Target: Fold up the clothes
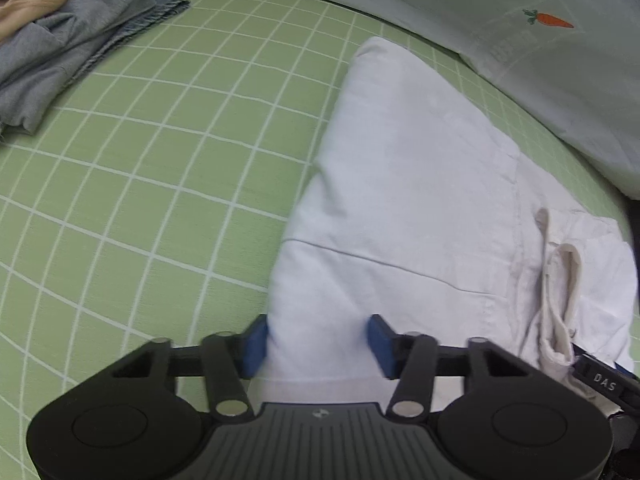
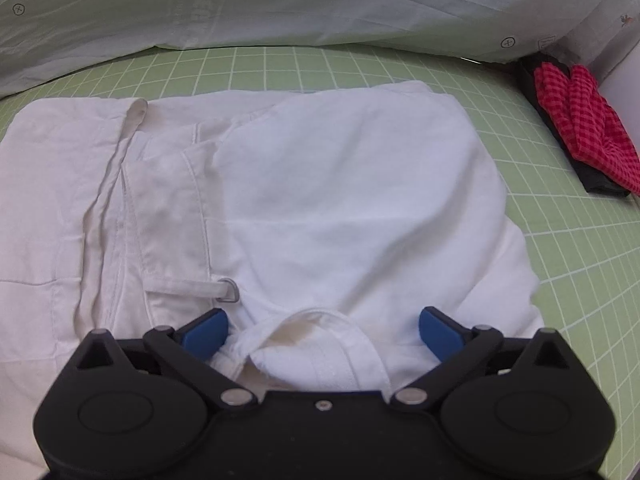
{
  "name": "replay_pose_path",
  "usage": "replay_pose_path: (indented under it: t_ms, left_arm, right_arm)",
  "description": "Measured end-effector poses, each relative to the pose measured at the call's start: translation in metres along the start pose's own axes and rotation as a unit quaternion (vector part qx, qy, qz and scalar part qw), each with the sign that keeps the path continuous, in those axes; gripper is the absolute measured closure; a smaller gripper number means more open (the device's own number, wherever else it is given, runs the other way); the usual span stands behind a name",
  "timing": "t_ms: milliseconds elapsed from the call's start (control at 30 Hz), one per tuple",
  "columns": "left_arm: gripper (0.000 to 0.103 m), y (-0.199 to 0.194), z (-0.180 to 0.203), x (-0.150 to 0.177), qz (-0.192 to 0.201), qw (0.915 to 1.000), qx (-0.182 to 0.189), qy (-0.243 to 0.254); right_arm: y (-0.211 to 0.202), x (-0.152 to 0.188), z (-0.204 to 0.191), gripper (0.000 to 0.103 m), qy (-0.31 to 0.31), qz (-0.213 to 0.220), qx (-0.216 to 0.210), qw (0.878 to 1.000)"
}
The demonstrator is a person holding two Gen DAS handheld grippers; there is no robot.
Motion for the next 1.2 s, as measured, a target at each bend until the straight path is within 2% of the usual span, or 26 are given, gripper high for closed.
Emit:
replay_pose_path:
  t_ms: [100,167,367,567,733,833,900,1000,1033,1133,1200]
  left_arm:
    - [0.09,-0.009,0.003,-0.001,0.009,0.9997,0.021,0.0]
    - [0.094,-0.015,0.005,-0.002,0.015,0.9993,0.035,-0.001]
    - [0.097,-0.052,0.041,-0.007,0.063,0.9935,0.088,0.034]
    - [0.098,-0.074,0.125,0.007,0.101,0.9838,0.12,0.087]
    - [0.098,-0.076,0.208,0.021,0.095,0.9751,0.16,0.121]
    - [0.098,-0.056,0.255,0.042,0.068,0.9742,0.177,0.122]
    - [0.095,-0.028,0.277,0.056,0.044,0.9792,0.168,0.104]
    - [0.089,0.015,0.295,0.073,-0.011,0.9886,0.134,0.067]
    - [0.087,0.019,0.298,0.077,-0.013,0.9902,0.121,0.068]
    - [0.069,0.003,0.305,0.078,0.011,0.9884,0.116,0.097]
    - [0.048,-0.011,0.303,0.074,0.026,0.9885,0.121,0.087]
  right_arm:
    - [-0.012,-0.001,0.004,0.001,0.014,0.009,-0.005,1.0]
    - [-0.023,-0.001,0.009,0.001,0.027,0.023,-0.01,0.999]
    - [-0.057,0.01,0.027,0.001,0.059,0.064,-0.02,0.996]
    - [-0.064,0.025,0.079,0.002,0.109,0.074,-0.028,0.991]
    - [-0.063,0.029,0.134,0.002,0.137,0.08,-0.032,0.987]
    - [-0.06,0.034,0.167,0.002,0.147,0.078,-0.031,0.985]
    - [-0.053,0.038,0.186,0.002,0.154,0.069,-0.031,0.985]
    - [-0.04,0.044,0.21,0.002,0.157,0.055,-0.037,0.985]
    - [-0.037,0.044,0.214,0.002,0.156,0.053,-0.042,0.986]
    - [-0.032,0.038,0.223,0.002,0.153,0.053,-0.063,0.985]
    - [-0.03,0.031,0.221,0.002,0.147,0.055,-0.076,0.985]
Point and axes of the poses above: each gripper's, at about its wrist camera, not at the fingertips, and y roughly the way its jaws point, z to its right, x to its underside, the point moved 5 cm from there along y, roughly the way its jaws point, and after that the axes turned 3 degrees about y, right-handed, at the moved point
